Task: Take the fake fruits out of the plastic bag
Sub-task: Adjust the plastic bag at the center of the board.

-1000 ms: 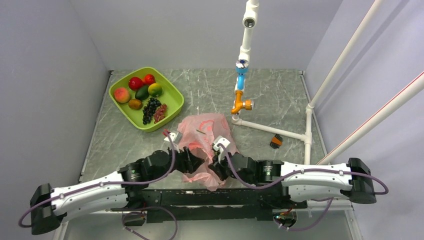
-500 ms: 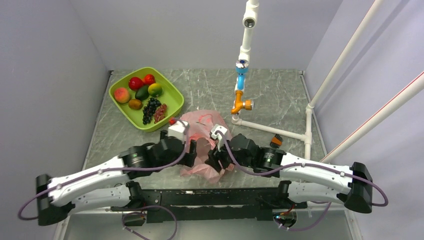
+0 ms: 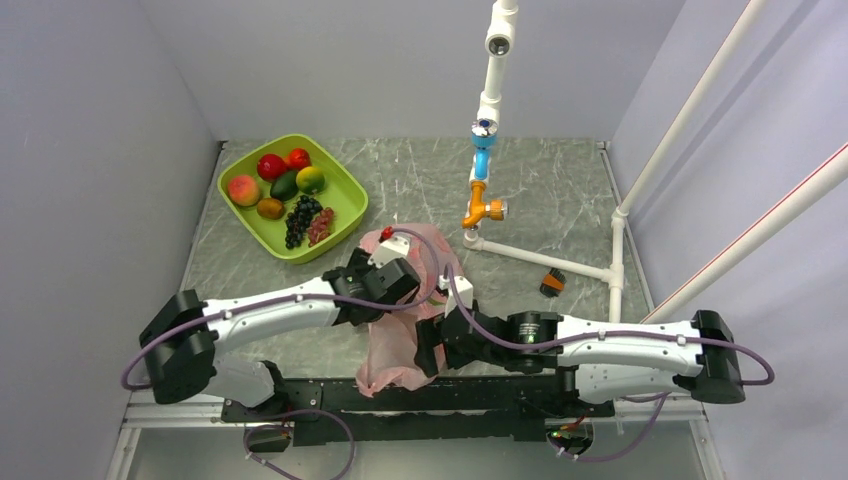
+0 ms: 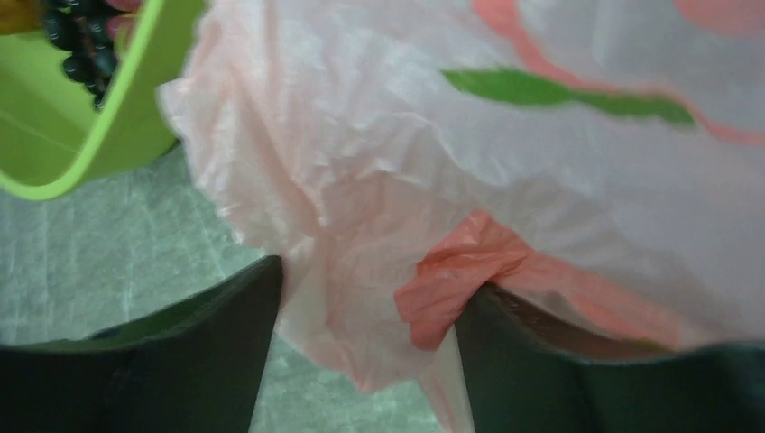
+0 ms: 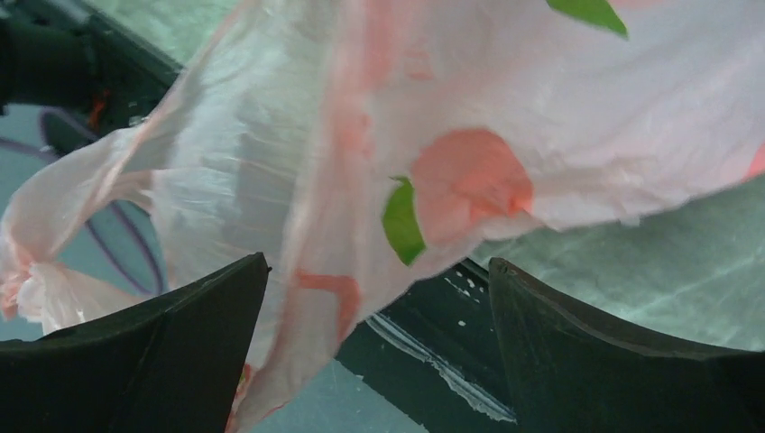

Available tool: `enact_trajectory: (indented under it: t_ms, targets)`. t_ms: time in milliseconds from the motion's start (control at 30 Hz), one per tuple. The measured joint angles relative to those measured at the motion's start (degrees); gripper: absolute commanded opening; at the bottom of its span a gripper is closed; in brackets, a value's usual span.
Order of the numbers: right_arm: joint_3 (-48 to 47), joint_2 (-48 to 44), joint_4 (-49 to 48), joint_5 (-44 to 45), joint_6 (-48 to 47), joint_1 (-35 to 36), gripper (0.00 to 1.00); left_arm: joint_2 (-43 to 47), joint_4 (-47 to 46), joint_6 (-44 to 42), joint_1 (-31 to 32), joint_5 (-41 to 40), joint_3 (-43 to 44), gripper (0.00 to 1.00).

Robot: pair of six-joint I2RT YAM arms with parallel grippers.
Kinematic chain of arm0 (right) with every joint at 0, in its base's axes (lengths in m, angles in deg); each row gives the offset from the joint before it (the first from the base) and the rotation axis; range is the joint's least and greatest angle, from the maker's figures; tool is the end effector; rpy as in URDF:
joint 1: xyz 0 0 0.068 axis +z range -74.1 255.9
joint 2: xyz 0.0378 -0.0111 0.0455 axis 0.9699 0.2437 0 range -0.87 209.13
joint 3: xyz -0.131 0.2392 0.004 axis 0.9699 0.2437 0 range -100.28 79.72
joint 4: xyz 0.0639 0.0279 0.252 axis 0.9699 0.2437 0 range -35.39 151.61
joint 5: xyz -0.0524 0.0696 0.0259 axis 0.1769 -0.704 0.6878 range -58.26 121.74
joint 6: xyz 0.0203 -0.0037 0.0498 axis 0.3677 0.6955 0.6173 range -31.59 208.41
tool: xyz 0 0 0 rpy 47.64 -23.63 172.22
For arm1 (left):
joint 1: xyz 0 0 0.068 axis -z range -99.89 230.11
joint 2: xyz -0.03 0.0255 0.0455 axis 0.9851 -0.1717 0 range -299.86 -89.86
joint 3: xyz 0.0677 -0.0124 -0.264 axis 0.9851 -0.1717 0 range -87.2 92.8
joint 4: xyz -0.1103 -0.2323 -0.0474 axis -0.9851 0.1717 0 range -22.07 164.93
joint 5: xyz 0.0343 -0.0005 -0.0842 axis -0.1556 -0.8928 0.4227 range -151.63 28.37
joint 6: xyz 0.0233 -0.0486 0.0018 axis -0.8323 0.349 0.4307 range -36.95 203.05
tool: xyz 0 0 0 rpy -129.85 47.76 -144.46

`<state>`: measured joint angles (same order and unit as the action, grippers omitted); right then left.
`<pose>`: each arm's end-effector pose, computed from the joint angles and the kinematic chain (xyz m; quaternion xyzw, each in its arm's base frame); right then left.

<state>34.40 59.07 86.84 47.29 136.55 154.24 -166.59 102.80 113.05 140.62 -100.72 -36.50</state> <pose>0.0525 0.2078 0.2591 -0.1920 0.9026 0.2686 0.2763 0.1452 -0.2111 0.2280 0.1588 0.9021 0.0598 0.3967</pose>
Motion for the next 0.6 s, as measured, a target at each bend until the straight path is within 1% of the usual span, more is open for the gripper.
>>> enact_trajectory:
  t_ms: [33, 67, 100, 133, 200, 267, 300, 367, 433, 500, 533, 600]
  targets:
    - [0.7, 0.3, -0.1, 1.0, 1.7, 0.5, 0.83, -1.4, 1.0, 0.1, -0.4, -1.3, 1.6, 0.45]
    - [2.3, 0.5, -0.7, 2.2, 4.0, 1.2, 0.75, -2.2, 1.9, 0.2, -0.7, -2.4, 2.9, 0.26]
    - [4.4, 0.6, -1.5, 3.2, 6.1, 1.6, 0.68, -2.7, 3.1, 0.5, -1.0, -3.8, 4.4, 0.12]
    - [7.2, 0.5, -2.2, 4.4, 8.1, 1.9, 0.63, -2.8, 4.0, 0.9, -1.4, -4.9, 5.6, 0.08]
    - [12.3, 0.2, -3.0, 6.9, 11.6, 2.1, 0.6, -2.0, 6.2, 1.1, -2.0, -6.2, 7.7, 0.05]
    - [15.8, -1.1, -3.2, 10.4, 14.3, 1.8, 0.53, 0.0, 7.9, 1.4, -2.0, -6.2, 8.7, 0.01]
    - [16.7, -2.2, -2.9, 12.2, 15.1, 1.7, 0.52, 1.9, 8.9, 1.7, -2.0, -6.1, 8.7, 0.0]
    - [17.1, -5.1, -2.3, 16.4, 16.6, 1.4, 0.42, 6.7, 10.9, 2.2, -2.4, -5.0, 8.7, 0.0]
    - [16.7, -7.7, -2.2, 20.2, 17.6, 0.3, 0.37, 13.0, 10.8, 2.4, -3.0, -2.6, 7.9, 0.0]
    - [16.4, -9.5, -1.9, 23.1, 18.6, -0.7, 0.39, 20.1, 9.9, 2.7, -3.6, 0.7, 5.7, 0.0]
    - [16.3, -10.4, -1.6, 24.5, 19.0, -1.1, 0.46, 23.9, 9.4, 3.0, -3.8, 2.6, 4.3, 0.0]
    - [16.3, -12.1, -1.0, 26.3, 18.6, -1.5, 0.56, 30.8, 8.2, 3.9, -4.1, 6.8, 1.0, 0.0]
